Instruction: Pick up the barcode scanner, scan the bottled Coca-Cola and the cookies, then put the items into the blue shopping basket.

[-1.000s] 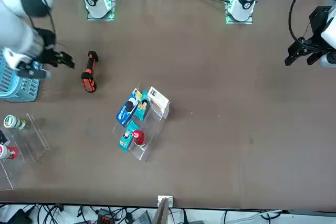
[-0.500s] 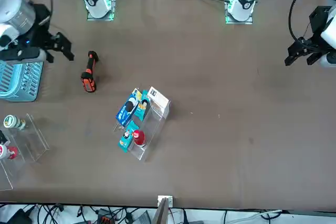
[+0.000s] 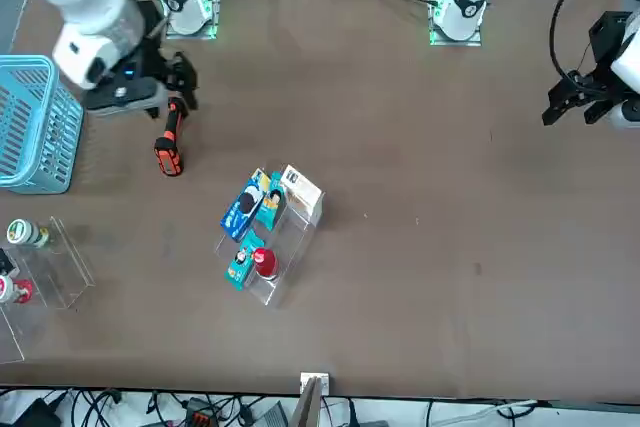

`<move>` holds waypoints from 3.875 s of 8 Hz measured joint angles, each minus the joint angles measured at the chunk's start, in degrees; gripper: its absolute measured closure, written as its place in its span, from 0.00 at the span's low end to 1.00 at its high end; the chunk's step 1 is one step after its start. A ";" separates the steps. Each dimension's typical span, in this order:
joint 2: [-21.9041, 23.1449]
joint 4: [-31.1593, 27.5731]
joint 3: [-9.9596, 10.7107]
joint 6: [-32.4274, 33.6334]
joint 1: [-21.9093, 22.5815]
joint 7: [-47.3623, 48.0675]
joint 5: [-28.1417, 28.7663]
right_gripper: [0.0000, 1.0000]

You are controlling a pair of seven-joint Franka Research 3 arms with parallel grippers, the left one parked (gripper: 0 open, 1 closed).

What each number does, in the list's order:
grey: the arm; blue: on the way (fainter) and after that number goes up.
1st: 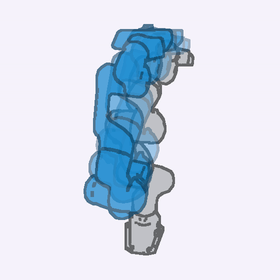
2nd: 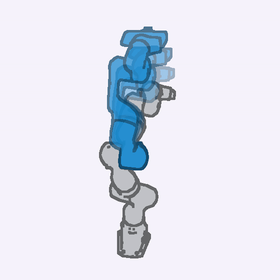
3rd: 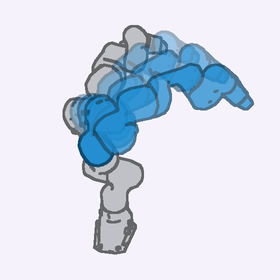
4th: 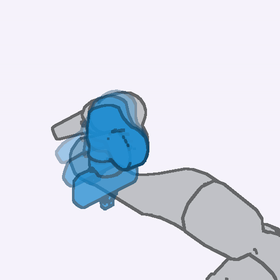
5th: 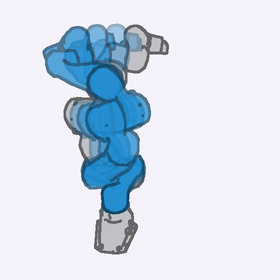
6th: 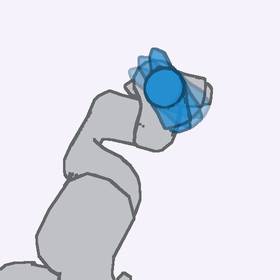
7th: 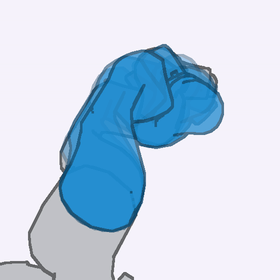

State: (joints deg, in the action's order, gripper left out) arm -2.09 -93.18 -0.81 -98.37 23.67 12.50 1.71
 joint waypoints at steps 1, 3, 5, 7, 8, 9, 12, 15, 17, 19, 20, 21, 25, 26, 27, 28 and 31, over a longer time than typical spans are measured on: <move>-0.81 0.11 -0.02 -0.48 2.59 0.13 0.00 0.00; -3.78 2.78 -0.09 -2.23 7.62 0.33 -0.01 0.00; -9.72 9.99 -0.11 -2.73 11.18 0.41 -0.02 0.00; -16.36 17.29 -0.09 -4.39 13.40 0.44 -0.03 0.00; -18.83 19.14 -0.09 -5.79 14.11 0.43 -0.11 0.00; -20.55 20.04 -0.08 -7.09 14.53 0.29 -0.19 0.00; -24.68 23.29 0.24 -9.34 14.85 -4.46 -2.27 0.00; -28.96 26.60 0.88 -12.24 14.81 -9.76 -3.14 0.00; -30.63 26.99 0.97 -13.98 14.77 -11.33 -3.23 0.00; -31.25 27.19 1.05 -14.59 14.73 -12.70 -3.28 0.00; -31.51 27.19 1.10 -14.99 14.71 -13.23 -3.29 0.00; -31.81 27.19 1.13 -15.44 14.68 -13.63 -3.29 0.00; -33.51 27.20 1.35 -16.09 14.62 -13.98 -3.31 0.00; -34.08 27.20 1.36 -16.12 14.62 -13.98 -3.31 0.00; -34.50 27.20 1.37 -16.22 14.62 -13.98 -3.31 0.03; -34.72 27.20 1.37 -16.24 14.62 -13.98 -3.31 0.03; -34.77 27.29 1.32 -16.23 14.80 -13.98 -3.29 0.52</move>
State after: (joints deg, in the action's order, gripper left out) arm -36.86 -65.89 0.51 -114.59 38.47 -1.48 -1.58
